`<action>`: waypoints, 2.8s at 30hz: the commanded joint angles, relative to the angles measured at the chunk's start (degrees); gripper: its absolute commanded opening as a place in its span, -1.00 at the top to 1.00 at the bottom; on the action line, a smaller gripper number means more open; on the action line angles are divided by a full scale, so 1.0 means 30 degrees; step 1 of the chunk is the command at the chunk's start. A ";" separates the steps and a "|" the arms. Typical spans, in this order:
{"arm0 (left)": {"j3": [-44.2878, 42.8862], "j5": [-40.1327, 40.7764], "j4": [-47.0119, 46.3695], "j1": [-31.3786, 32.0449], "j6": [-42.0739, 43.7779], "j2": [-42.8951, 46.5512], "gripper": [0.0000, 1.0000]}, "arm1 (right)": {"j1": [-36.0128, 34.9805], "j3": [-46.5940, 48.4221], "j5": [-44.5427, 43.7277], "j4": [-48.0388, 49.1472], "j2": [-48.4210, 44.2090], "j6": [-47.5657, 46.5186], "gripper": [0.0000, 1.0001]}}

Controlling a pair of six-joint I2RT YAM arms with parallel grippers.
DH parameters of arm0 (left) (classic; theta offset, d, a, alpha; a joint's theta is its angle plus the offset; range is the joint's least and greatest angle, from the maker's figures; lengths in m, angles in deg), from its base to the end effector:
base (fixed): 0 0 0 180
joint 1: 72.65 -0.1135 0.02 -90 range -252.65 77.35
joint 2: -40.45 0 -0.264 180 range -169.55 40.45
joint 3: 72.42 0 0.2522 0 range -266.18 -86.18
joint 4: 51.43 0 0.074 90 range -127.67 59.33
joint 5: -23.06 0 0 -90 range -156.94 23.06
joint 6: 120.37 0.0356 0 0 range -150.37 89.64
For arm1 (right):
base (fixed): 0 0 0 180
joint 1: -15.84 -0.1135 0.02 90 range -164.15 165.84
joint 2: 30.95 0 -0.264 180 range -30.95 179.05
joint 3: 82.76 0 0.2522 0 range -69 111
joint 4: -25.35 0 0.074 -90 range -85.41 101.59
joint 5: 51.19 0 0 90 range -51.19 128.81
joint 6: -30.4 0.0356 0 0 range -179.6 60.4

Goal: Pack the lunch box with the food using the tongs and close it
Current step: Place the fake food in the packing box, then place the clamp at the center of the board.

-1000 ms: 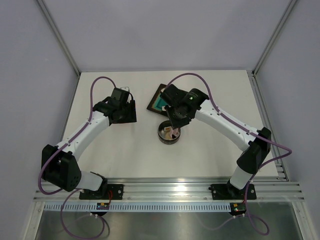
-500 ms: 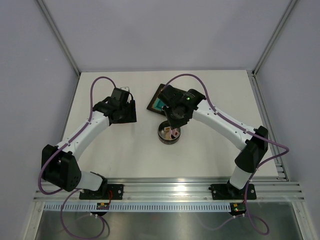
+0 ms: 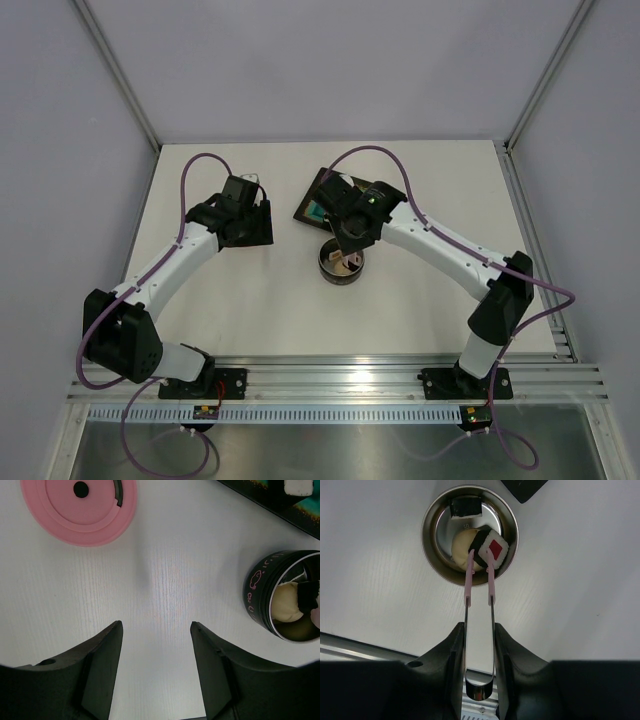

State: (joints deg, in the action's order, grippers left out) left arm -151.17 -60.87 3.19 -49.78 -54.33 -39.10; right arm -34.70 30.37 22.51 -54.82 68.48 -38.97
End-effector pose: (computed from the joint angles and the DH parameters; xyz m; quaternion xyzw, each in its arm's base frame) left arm 0.2653 -0.1078 0.2795 -0.0248 0.9533 -0.0716 0.2924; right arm 0.2311 0.2650 0.3345 -0.2222 0.9437 0.0046 0.2449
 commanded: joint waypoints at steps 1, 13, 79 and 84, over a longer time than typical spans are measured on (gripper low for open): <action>-0.0045 0.0263 -0.0583 -0.0095 0.0225 0.0208 -0.22 | -0.0144 -0.0165 -0.1629 0.0750 0.0339 -0.0282 1.00; 0.0013 0.0293 -0.0583 -0.0124 0.0254 0.0295 -0.22 | -0.0261 0.0831 -0.1452 0.1540 -0.1152 -0.0107 1.00; -0.0279 0.0498 -0.0203 -0.0183 0.0430 0.0413 -0.22 | 0.4922 -0.1710 -0.2095 0.9915 -0.0181 0.0803 0.60; -0.0338 0.0439 -0.0290 -0.0183 0.0460 0.0266 -0.22 | 0.6386 -0.7386 -0.4053 1.3048 -0.4220 0.0713 0.59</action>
State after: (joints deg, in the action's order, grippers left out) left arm -151.17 -60.46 3.43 -49.93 -53.89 -39.10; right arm -17.98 14.17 17.99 -25.03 64.35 -36.48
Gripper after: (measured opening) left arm 0.604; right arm 0.326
